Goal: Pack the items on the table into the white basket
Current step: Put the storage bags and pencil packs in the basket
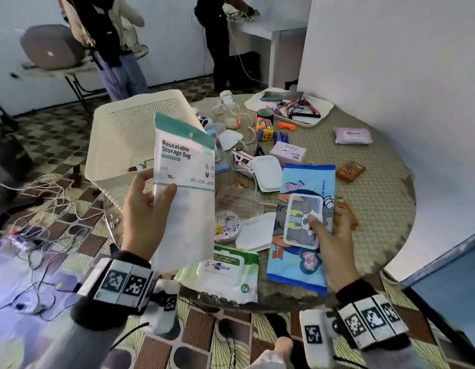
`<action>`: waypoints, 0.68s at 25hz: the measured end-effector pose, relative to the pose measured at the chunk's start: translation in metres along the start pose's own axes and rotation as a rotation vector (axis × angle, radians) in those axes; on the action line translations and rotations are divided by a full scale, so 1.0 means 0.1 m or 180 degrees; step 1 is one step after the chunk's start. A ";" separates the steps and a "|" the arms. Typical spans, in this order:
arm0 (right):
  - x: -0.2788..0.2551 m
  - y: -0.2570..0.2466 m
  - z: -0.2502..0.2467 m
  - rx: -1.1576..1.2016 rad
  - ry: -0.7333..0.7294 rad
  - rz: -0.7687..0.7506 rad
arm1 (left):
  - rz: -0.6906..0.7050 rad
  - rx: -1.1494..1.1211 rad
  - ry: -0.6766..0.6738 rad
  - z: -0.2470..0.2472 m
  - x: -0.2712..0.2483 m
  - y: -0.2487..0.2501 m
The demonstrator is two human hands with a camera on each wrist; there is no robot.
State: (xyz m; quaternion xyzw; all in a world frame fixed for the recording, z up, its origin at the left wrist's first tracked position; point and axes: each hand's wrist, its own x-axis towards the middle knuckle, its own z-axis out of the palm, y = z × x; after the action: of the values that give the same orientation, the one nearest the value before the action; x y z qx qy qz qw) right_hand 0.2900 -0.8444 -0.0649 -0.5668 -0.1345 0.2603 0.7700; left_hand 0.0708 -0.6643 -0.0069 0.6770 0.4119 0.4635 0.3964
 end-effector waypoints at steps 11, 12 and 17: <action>-0.47 0.14 0.84 0.0064 -0.0171 0.0160 | -0.0057 -0.0202 0.0370 -0.94 -0.12 -0.06; -0.45 0.14 0.98 0.0098 -0.0186 0.0173 | -0.0031 -0.0234 0.0469 -1.04 -0.07 -0.07; -0.26 0.20 1.84 0.0167 -0.0262 0.0087 | 0.0147 -0.0337 0.0834 -1.65 0.44 -0.19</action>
State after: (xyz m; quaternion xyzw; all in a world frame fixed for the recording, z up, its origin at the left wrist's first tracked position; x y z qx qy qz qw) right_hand 0.1711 -0.7061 -0.0227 -0.5370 -0.1514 0.2973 0.7748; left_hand -0.0799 -0.5916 0.0308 0.5982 0.4195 0.5779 0.3637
